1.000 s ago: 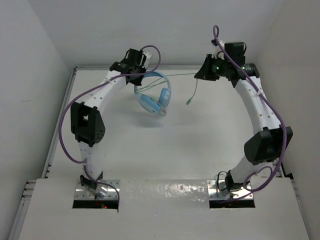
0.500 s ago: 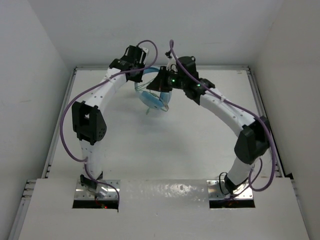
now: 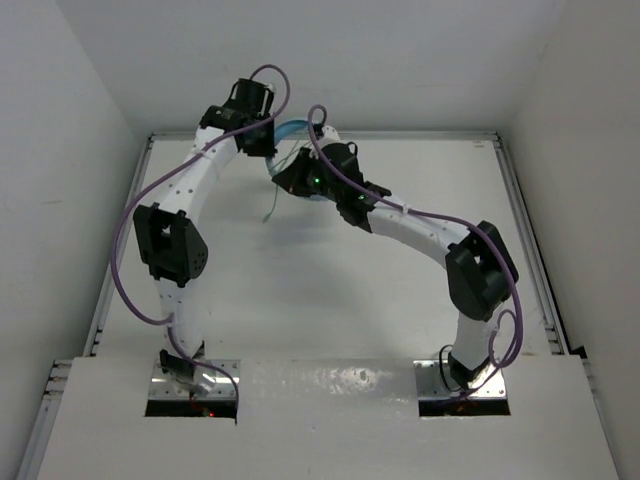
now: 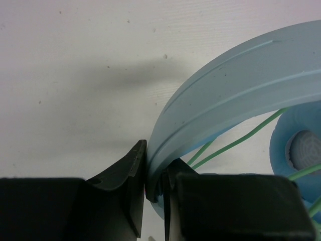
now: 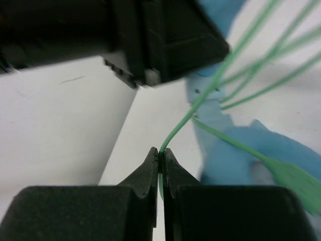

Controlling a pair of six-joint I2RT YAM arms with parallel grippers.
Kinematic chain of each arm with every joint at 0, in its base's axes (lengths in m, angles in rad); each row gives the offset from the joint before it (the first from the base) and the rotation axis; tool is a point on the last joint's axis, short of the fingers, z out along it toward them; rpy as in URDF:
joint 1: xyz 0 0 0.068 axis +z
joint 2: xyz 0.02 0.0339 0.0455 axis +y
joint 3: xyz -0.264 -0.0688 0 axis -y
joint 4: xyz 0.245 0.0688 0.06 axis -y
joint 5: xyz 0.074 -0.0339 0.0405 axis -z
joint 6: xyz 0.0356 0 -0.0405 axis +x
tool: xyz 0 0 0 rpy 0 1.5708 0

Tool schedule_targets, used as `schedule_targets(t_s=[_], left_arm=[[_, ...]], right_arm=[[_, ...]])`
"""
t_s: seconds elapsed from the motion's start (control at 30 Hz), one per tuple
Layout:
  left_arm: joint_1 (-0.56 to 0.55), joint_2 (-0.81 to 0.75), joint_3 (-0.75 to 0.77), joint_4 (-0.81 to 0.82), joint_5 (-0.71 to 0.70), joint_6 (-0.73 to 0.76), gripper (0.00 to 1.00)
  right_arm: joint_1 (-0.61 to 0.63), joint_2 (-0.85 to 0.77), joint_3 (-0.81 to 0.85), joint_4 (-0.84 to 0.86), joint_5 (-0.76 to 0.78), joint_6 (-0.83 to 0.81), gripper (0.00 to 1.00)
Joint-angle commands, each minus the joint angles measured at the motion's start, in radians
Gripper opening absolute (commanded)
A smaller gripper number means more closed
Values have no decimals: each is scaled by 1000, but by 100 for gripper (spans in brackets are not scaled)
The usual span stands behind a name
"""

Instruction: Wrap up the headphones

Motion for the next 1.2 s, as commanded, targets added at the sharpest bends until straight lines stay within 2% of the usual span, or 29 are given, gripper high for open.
schedule_targets(t_s=[0.0,0.1,0.13,0.2,0.23,0.3,0.37,0.4,0.6,0.63,0.67,0.7,0.77,0.8,0.83,1.0,1.17], left_arm=[[38,-27,61,119,107,-157,0],[40,-59,48,142,107,-163,0],[40,-68,37,151,110,-163,0],[40,-87,35,164,106,-149,0],[40,-90,37,164,100,-135,0],[40,-94,35,162,71,-121,0],[40,-96,25,165,63,-111,0],[40,-96,18,164,63,-109,0],[42,-99,-8,179,61,-105,0],[40,-99,-6,181,60,-79,0],[40,-99,-5,185,63,-63,0],[40,-99,-6,188,61,-46,0],[37,-98,-8,188,48,6,0],[35,-98,-9,191,46,24,0],[34,-98,-11,191,55,67,0],[20,-105,-35,187,141,144,0],[5,-108,-60,190,149,141,0]], right_arm=[[43,-38,-71,126,30,-28,0],[44,-10,-51,88,29,-72,0],[44,-5,-50,86,18,-78,9],[44,-7,-51,88,-11,-100,20],[44,-10,-53,92,-55,-109,32],[44,-27,-59,112,-101,-146,48],[44,-42,-56,115,-175,-195,59],[44,-53,-54,105,-195,-212,61],[43,-194,-102,-16,-188,-353,59],[40,-247,-119,-24,-163,-370,55],[35,-275,-134,-32,-128,-379,45],[15,-300,-148,-47,-49,-377,26],[-20,-341,-127,-82,15,-362,15],[-63,-346,-79,-128,67,-352,14],[-87,-346,-49,-153,85,-339,21],[-222,-312,68,-242,197,-253,33],[-229,-269,96,-247,236,-255,37]])
